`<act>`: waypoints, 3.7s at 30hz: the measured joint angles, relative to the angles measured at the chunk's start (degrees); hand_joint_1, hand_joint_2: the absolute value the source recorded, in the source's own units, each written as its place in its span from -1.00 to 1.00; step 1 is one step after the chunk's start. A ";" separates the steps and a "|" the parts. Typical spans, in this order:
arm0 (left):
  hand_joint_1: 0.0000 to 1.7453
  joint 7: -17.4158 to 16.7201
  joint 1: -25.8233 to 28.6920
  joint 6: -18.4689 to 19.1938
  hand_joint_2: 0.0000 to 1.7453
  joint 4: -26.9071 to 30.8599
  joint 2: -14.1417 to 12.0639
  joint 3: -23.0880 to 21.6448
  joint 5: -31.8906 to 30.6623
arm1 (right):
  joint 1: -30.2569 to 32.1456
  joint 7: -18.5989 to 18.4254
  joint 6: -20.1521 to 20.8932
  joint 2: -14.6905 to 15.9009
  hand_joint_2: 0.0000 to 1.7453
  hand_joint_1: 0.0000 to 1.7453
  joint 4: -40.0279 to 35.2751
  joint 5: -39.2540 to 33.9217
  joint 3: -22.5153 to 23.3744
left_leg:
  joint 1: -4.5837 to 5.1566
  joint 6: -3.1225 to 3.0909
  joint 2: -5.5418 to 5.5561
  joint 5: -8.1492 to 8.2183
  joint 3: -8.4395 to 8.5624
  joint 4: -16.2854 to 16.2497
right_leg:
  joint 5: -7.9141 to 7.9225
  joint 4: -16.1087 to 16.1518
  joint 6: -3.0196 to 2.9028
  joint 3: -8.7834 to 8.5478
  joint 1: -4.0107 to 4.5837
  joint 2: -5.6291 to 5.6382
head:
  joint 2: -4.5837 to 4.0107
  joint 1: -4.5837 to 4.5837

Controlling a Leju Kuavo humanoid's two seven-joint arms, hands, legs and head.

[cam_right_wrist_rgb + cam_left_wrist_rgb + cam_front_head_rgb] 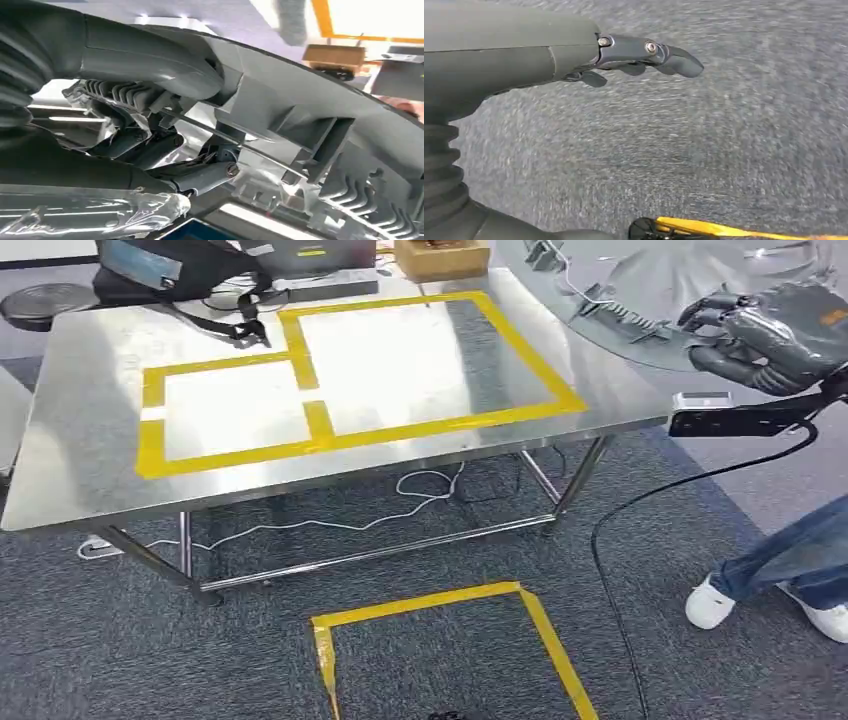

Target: Take the parts from the cabinet and place them on the table.

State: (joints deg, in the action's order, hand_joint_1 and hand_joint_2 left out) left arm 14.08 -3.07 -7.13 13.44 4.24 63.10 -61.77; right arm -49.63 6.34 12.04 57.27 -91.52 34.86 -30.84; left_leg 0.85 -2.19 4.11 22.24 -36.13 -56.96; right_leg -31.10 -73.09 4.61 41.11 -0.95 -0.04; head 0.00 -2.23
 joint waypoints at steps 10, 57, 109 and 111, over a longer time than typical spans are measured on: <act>-1.00 0.50 0.54 0.18 1.00 -0.07 -0.61 0.57 0.00 | 5.89 -0.94 -2.45 3.08 1.00 1.00 -1.05 -0.26 1.18 | 0.10 3.05 -2.16 3.57 -2.91 -5.28 | 5.87 14.50 -2.30 -6.55 -0.82 1.87 | 0.00 0.68; -1.00 1.40 0.05 -0.39 1.00 -0.09 -1.31 1.01 -2.40 | 15.89 1.14 -2.49 3.93 1.00 1.00 -2.80 4.35 9.77 | -0.32 0.64 -3.50 1.11 1.51 1.07 | 4.08 13.83 -0.20 -6.77 -0.76 0.21 | 0.00 0.24; -1.00 1.55 -0.25 -2.67 1.00 -0.11 -0.76 2.47 -2.03 | 27.92 1.14 -4.35 3.93 1.00 1.00 -2.29 6.93 18.34 | 0.17 2.22 -3.58 7.90 -5.83 -14.47 | 5.81 14.55 -2.39 -6.56 -0.39 0.62 | 0.02 -0.11; -1.00 1.62 -0.28 -2.75 1.00 -0.11 -0.77 2.64 -2.03 | 28.32 1.14 -4.37 3.93 1.00 1.00 -2.03 6.93 18.71 | 1.27 -0.15 -3.58 1.77 -2.13 -5.05 | 5.49 14.70 -2.71 -7.22 0.18 0.65 | 0.00 -0.13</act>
State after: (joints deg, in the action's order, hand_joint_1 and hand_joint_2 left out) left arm 15.69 -3.35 -9.88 13.33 3.48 65.75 -63.80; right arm -21.32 7.48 7.67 61.20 -93.55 41.79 -12.13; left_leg 2.12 -2.34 0.52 24.02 -38.26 -62.00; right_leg -25.61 -58.39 1.90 33.89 -0.77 0.61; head 0.00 -2.36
